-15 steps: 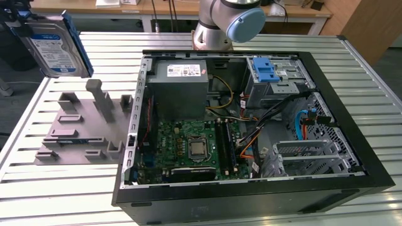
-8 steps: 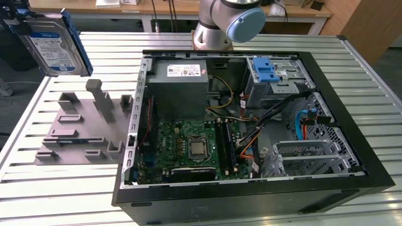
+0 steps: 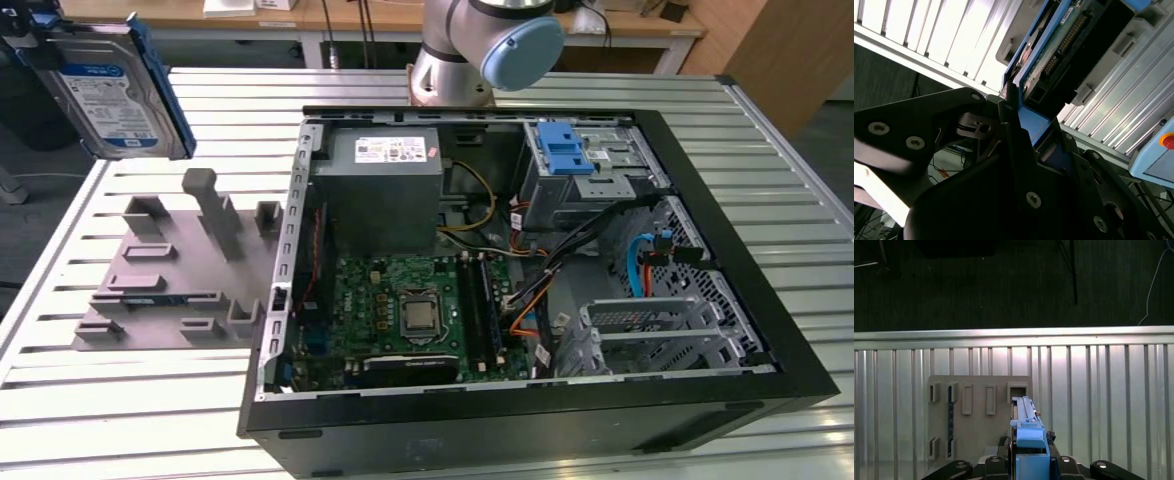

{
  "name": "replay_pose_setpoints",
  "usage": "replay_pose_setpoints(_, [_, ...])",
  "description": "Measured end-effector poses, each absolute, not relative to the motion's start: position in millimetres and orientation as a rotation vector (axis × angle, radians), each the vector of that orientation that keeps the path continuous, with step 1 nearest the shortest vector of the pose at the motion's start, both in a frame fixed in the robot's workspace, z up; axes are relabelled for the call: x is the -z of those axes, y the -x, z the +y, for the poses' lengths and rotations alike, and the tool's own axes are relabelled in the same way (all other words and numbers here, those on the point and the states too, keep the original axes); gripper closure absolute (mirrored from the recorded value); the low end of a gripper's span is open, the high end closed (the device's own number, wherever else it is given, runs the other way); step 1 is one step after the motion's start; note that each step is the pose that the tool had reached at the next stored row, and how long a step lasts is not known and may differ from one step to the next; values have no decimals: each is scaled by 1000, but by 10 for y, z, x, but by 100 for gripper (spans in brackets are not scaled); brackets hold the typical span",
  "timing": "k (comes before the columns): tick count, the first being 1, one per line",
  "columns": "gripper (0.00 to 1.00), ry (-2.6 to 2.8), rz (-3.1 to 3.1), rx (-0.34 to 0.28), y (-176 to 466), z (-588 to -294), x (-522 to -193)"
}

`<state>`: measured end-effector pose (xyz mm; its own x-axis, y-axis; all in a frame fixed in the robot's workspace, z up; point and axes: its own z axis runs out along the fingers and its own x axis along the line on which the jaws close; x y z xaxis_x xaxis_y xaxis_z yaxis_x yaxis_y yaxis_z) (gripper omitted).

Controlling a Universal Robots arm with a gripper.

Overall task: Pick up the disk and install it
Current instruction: 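Pick up the disk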

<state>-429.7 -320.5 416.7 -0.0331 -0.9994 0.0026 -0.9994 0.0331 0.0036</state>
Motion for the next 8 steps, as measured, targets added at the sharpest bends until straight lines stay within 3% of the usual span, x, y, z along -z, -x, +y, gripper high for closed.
replay_pose_setpoints(8, [64, -2181, -2255, 1, 4297, -3205, -4211])
